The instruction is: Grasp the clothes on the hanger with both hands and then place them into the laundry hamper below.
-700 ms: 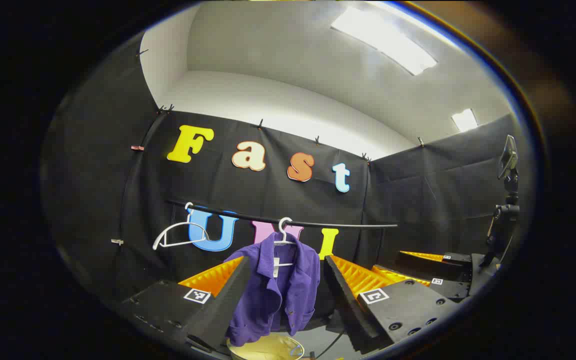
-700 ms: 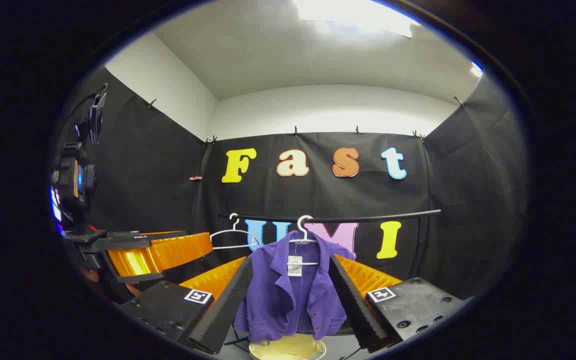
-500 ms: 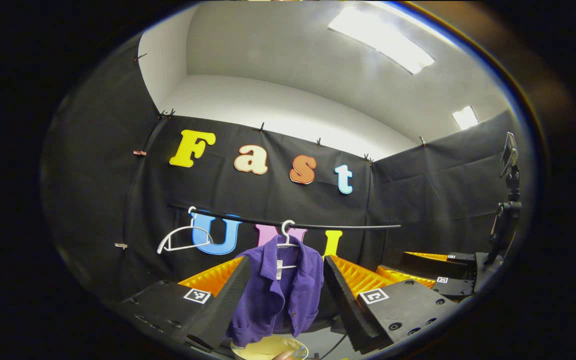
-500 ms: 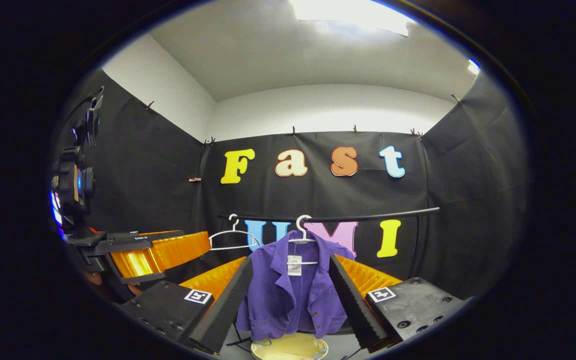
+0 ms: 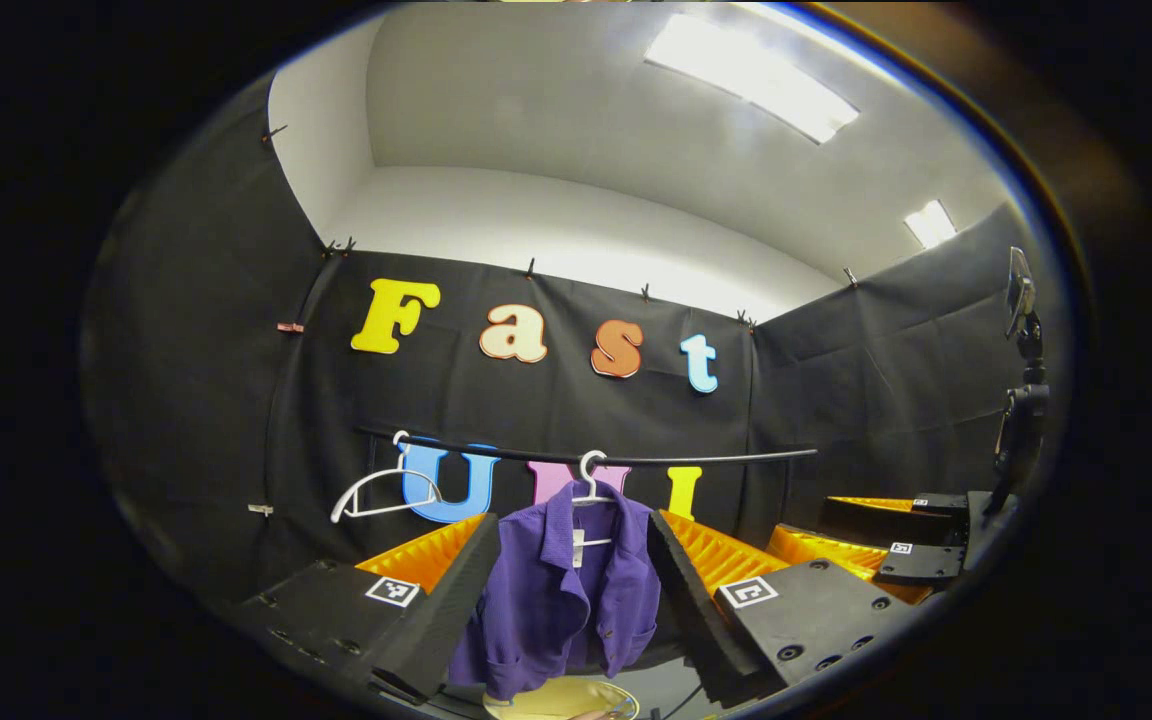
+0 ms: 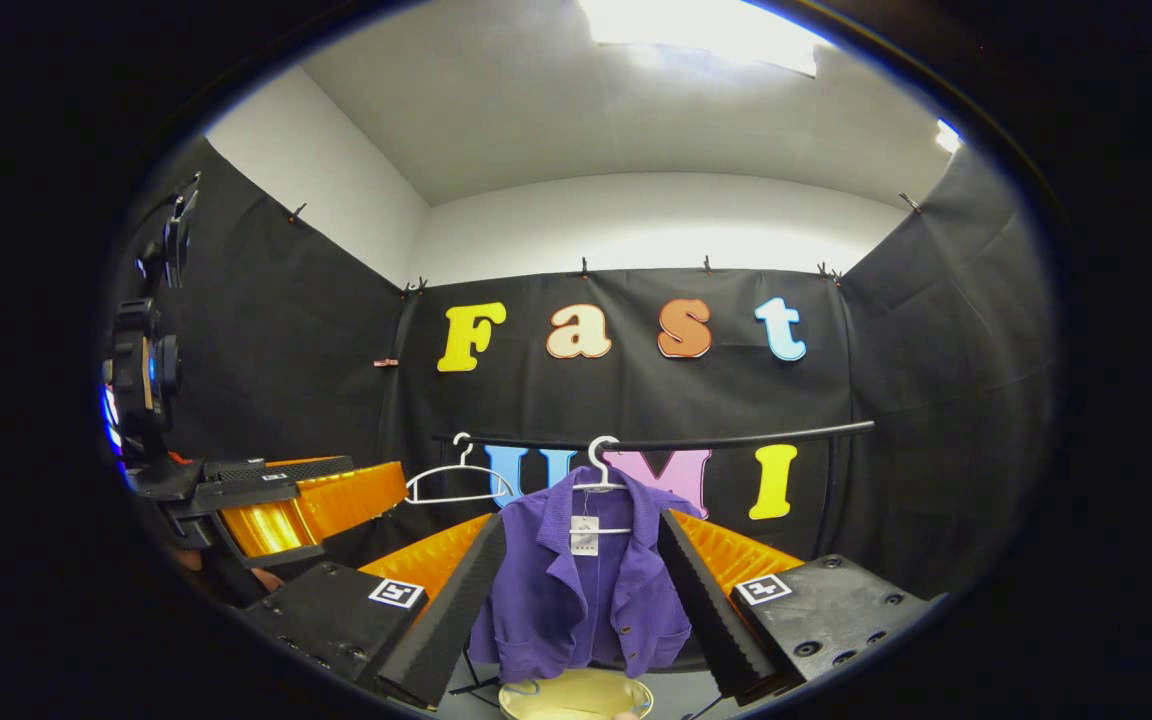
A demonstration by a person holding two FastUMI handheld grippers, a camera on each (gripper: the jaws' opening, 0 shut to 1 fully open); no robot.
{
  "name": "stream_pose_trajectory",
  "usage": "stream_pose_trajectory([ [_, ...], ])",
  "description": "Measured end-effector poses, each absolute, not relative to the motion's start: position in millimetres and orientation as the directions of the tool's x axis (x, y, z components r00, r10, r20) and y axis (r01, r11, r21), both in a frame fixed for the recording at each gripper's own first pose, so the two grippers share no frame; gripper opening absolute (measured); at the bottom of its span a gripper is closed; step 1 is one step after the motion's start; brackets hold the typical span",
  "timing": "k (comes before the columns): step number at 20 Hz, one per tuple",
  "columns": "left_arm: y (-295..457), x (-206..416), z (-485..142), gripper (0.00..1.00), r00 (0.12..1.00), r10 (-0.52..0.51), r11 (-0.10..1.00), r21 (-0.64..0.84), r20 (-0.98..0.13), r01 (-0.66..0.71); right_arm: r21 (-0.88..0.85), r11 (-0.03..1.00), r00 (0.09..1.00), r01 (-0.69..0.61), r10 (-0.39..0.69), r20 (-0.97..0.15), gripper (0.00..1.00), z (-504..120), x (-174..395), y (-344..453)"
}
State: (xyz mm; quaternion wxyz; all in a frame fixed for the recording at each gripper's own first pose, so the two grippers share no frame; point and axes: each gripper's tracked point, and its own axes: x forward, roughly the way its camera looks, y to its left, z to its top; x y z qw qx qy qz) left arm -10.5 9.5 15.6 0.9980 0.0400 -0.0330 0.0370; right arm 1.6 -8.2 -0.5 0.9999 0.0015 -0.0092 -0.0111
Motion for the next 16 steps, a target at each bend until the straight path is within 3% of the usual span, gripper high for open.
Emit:
stream_pose_trajectory([
  [6,15,-12,22,0.92,0.991,0.083,0.992,0.088,0.101,-0.092,0.001,0.999,0.999,0.036,-0.036,0.035,0.96,7,0,-9],
  [16,17,-14,25,0.92,0.996,0.017,0.996,0.091,0.085,-0.024,-0.018,0.995,0.995,0.100,-0.100,0.022,0.96,3,-13,1],
])
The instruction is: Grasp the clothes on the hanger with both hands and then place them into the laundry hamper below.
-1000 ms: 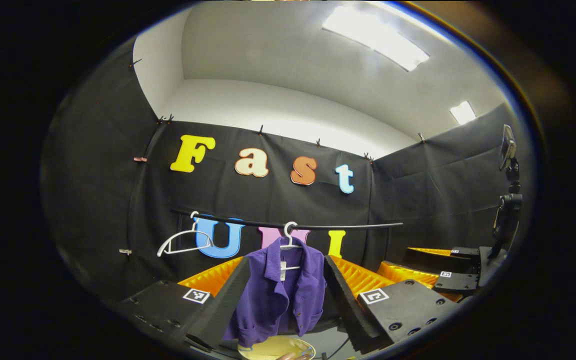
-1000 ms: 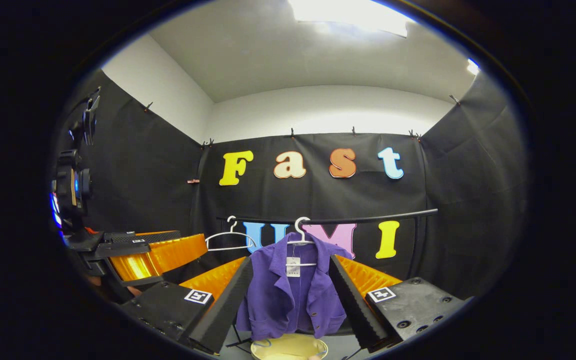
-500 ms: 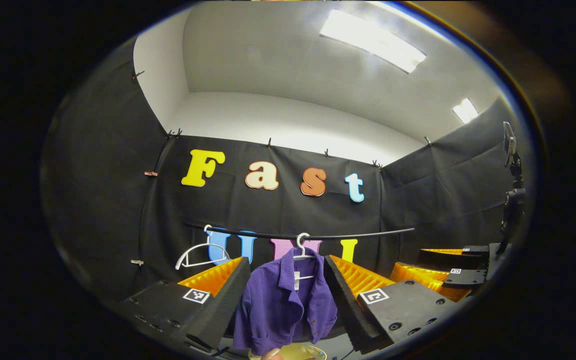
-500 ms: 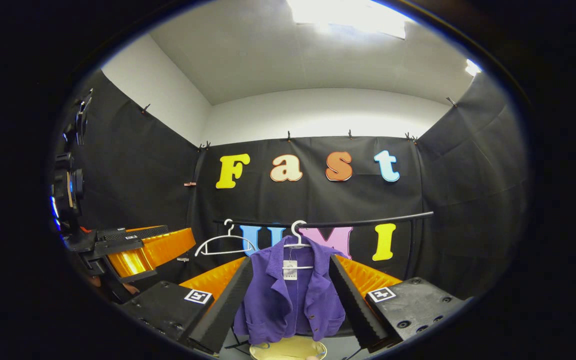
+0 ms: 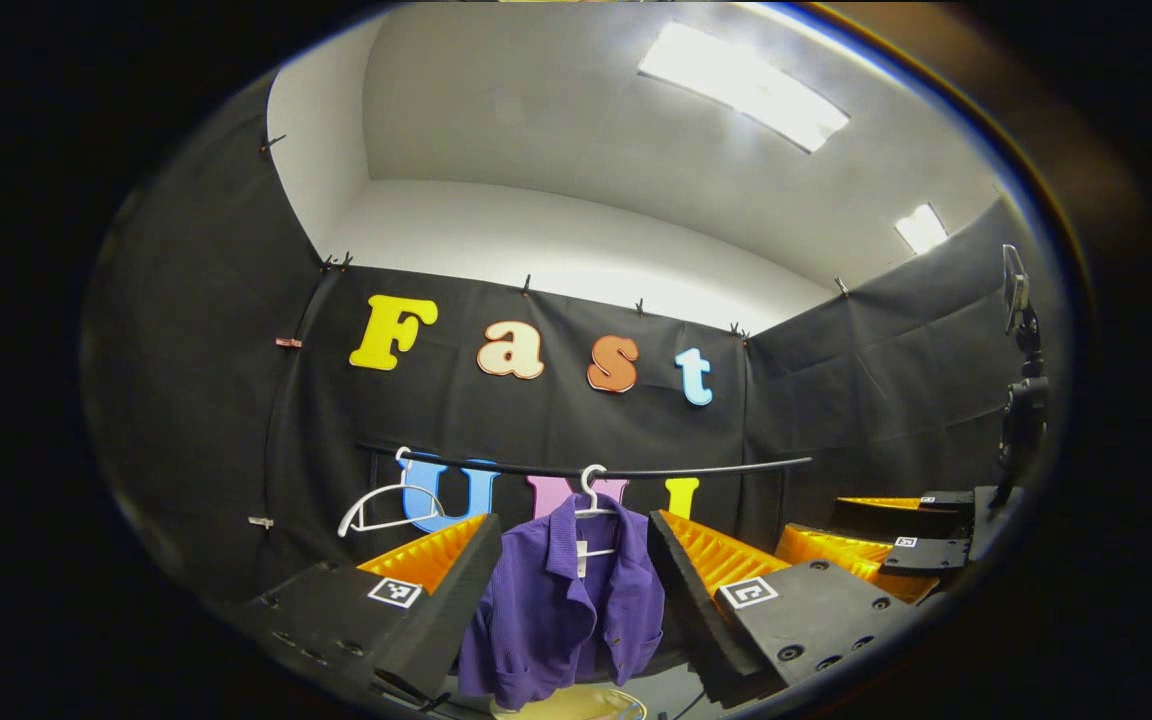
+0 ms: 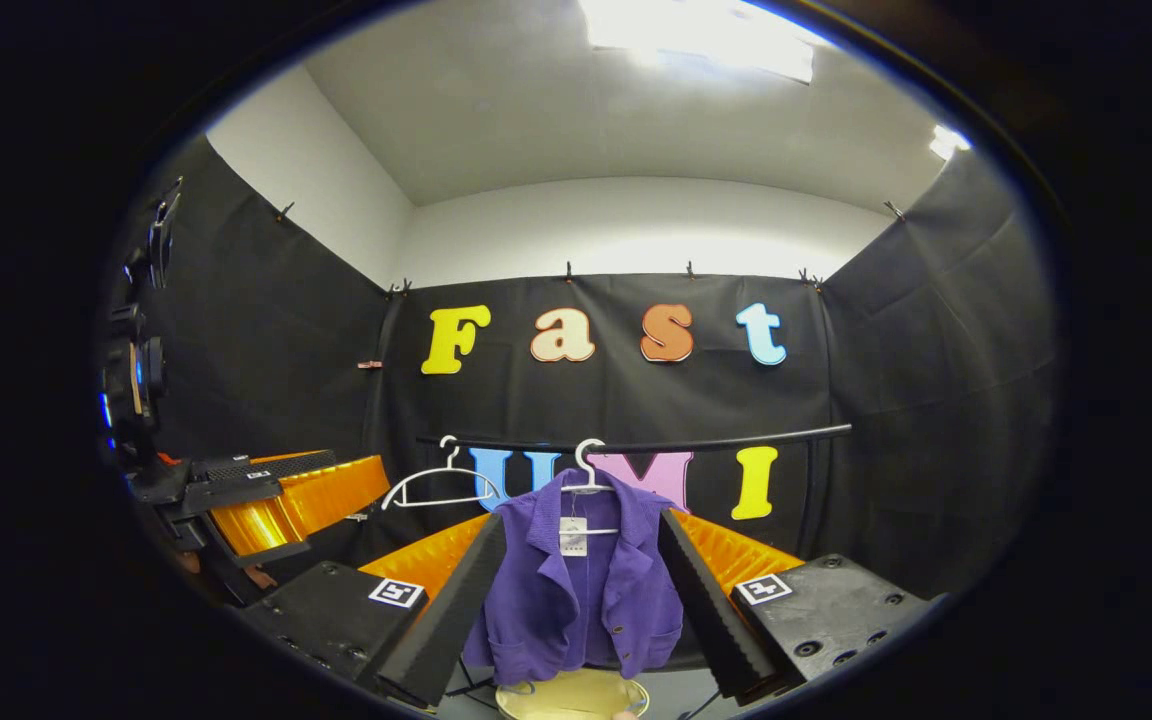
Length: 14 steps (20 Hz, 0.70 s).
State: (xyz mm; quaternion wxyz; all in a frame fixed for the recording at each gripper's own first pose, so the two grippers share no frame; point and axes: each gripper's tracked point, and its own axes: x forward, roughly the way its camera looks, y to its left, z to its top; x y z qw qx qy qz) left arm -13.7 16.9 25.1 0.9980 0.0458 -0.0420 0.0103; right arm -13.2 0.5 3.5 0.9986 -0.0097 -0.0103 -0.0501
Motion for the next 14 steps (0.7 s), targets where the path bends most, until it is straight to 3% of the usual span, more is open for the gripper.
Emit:
stream_pose_trajectory([
  [8,28,-32,12,0.91,0.997,-0.063,0.993,0.103,0.046,0.058,-0.042,0.986,0.987,0.163,-0.163,-0.005,0.97,-14,-16,19],
  [14,41,-5,-2,0.90,0.996,-0.082,0.992,0.097,0.034,0.079,-0.045,0.984,0.985,0.170,-0.170,-0.006,0.97,-28,15,12],
])
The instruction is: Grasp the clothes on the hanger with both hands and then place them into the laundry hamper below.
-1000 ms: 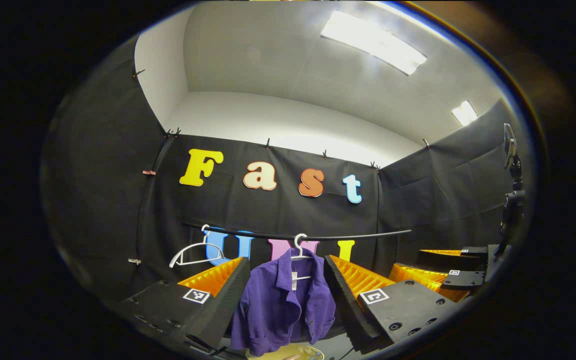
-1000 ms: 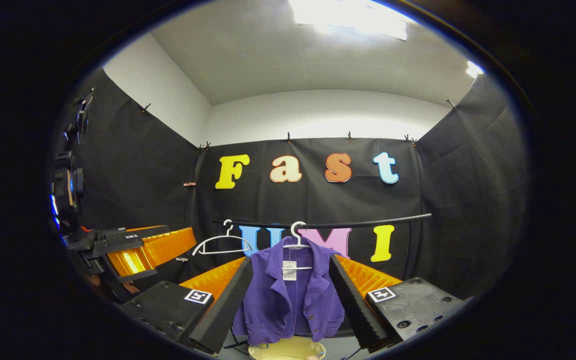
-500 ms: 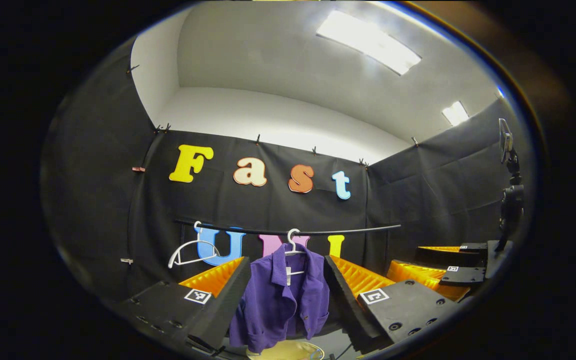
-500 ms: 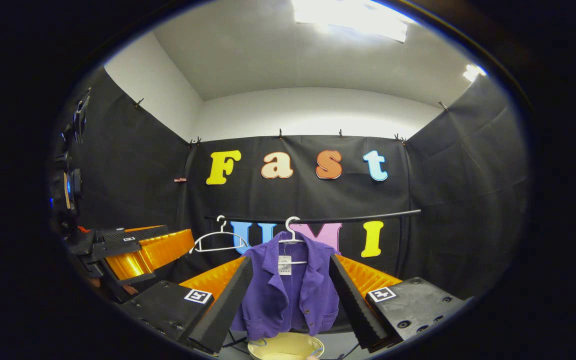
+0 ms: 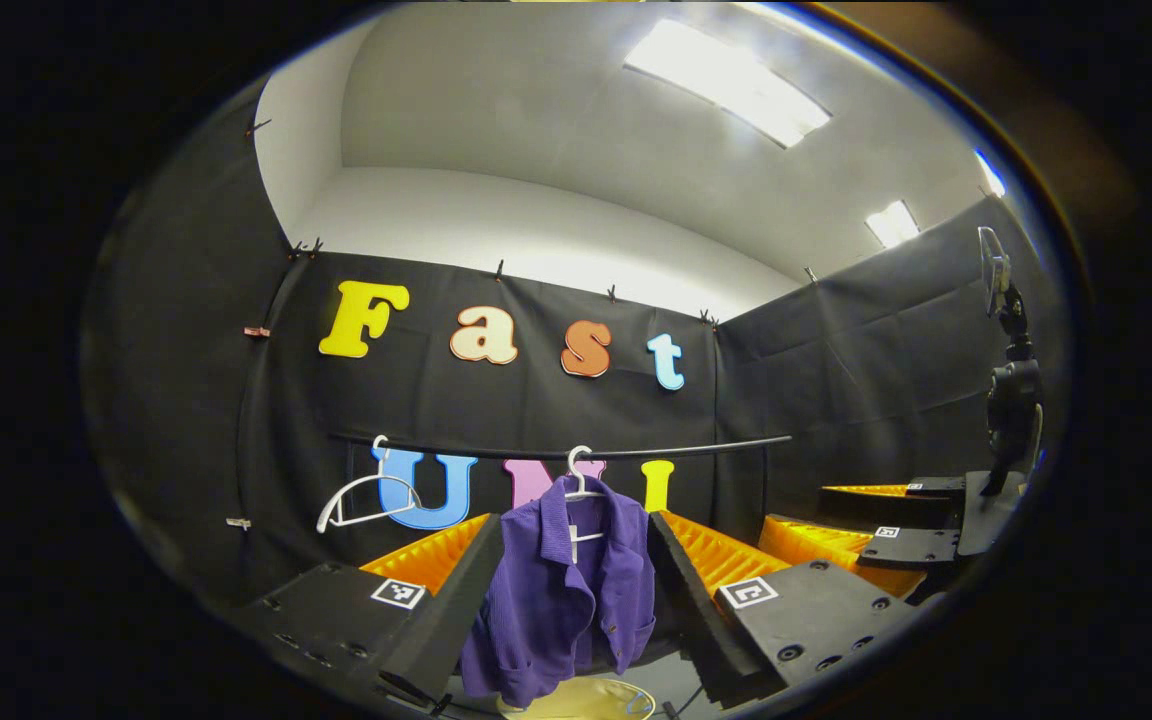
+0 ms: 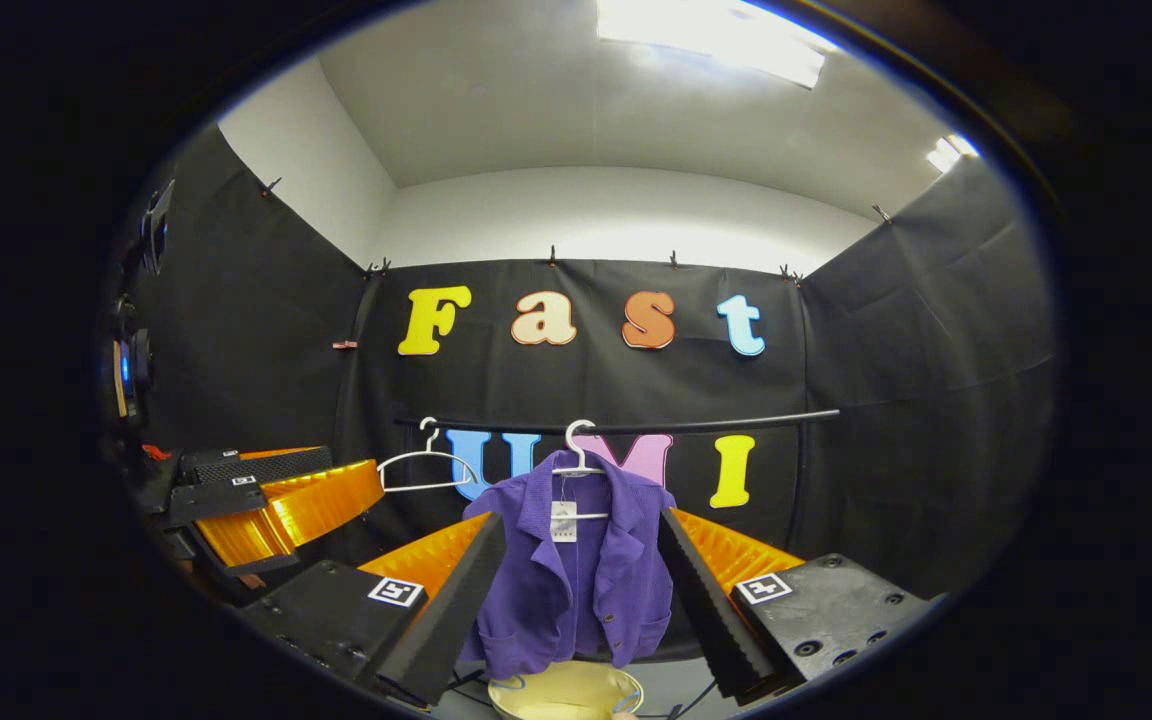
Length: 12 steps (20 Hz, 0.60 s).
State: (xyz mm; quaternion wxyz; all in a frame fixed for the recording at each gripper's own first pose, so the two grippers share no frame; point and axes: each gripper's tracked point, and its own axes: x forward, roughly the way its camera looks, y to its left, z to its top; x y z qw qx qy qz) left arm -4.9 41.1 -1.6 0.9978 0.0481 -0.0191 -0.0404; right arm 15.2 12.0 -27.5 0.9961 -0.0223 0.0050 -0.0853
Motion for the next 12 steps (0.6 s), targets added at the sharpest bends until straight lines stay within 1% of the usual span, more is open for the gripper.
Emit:
stream_pose_trajectory([
  [3,46,25,-19,0.90,0.997,-0.075,0.993,0.095,0.018,0.073,-0.037,0.987,0.987,0.158,-0.158,-0.005,0.97,-40,47,-3],
  [5,49,51,-25,0.90,0.998,-0.058,0.994,0.095,0.034,0.054,-0.036,0.990,0.991,0.136,-0.136,0.014,0.97,-46,77,-16],
  [9,44,113,-50,0.90,1.000,-0.023,0.997,0.077,0.021,0.021,-0.028,0.996,0.996,0.086,-0.086,-0.003,0.97,-72,144,-51],
  [10,46,127,-54,0.90,1.000,-0.005,0.997,0.075,0.025,0.003,-0.022,0.997,0.997,0.078,-0.078,-0.009,0.99,-79,159,-61],
  [11,46,140,-60,0.90,0.999,0.010,0.997,0.071,0.030,-0.012,-0.012,0.998,0.997,0.069,-0.069,-0.019,0.97,-88,172,-69],
  [12,45,153,-67,0.90,0.999,0.021,0.998,0.065,0.029,-0.022,0.002,0.998,0.998,0.058,-0.058,-0.030,0.97,-97,185,-76],
])
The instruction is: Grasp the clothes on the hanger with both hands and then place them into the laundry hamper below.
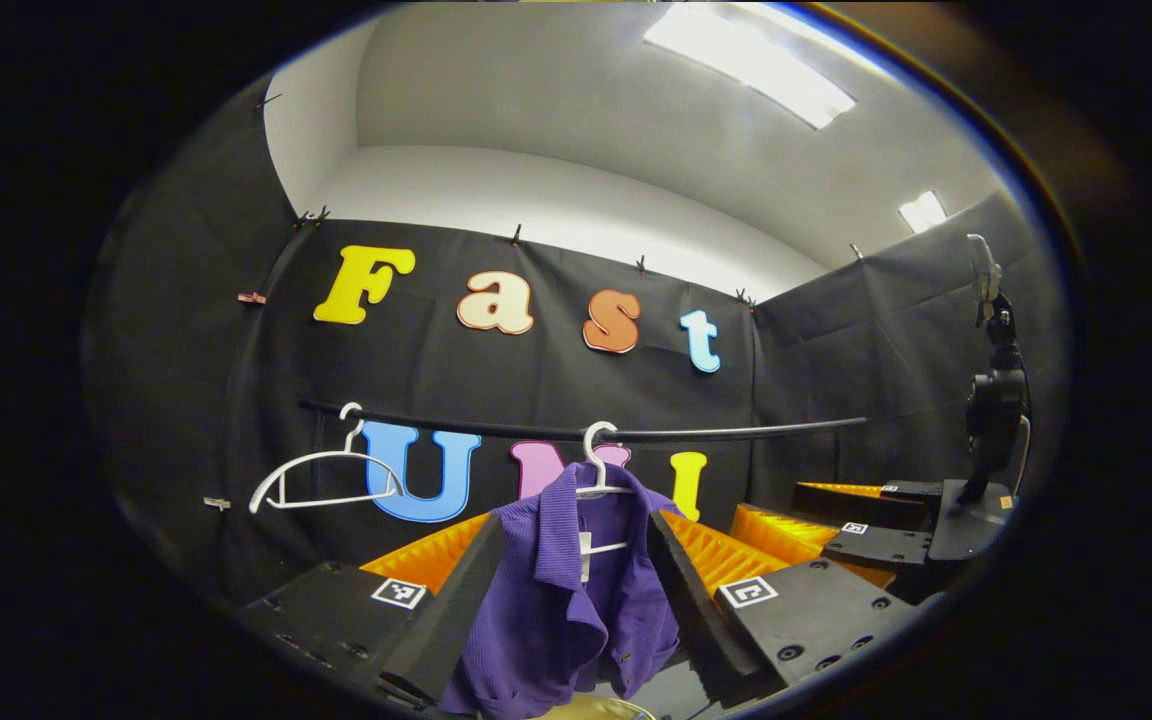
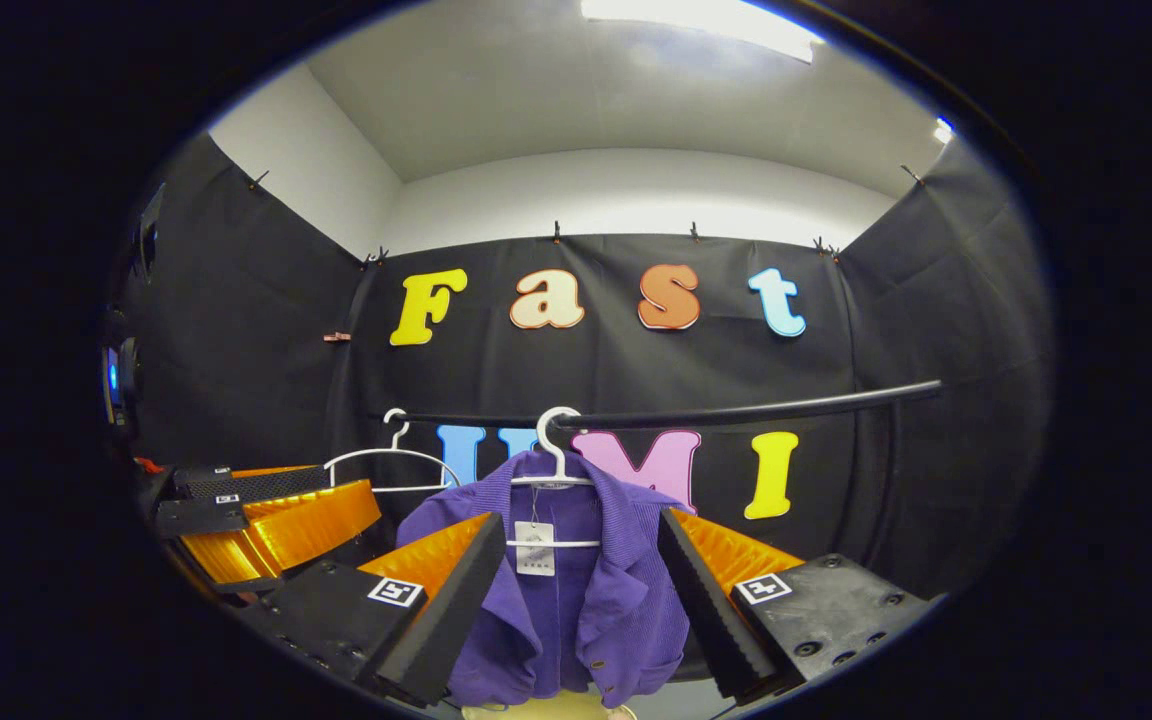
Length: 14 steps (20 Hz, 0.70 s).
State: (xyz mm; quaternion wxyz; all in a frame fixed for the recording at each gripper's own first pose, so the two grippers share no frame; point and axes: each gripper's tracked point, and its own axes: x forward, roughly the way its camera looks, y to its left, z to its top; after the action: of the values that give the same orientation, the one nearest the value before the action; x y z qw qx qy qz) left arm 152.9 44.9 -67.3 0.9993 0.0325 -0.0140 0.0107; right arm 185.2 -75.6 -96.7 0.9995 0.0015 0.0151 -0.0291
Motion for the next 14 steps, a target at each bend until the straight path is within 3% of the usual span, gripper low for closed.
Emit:
stream_pose_trajectory([
  [14,69,247,-202,0.89,0.959,0.217,0.975,-0.015,-0.183,-0.223,0.090,0.994,0.954,-0.060,0.083,-0.288,0.98,-248,293,-124],
])
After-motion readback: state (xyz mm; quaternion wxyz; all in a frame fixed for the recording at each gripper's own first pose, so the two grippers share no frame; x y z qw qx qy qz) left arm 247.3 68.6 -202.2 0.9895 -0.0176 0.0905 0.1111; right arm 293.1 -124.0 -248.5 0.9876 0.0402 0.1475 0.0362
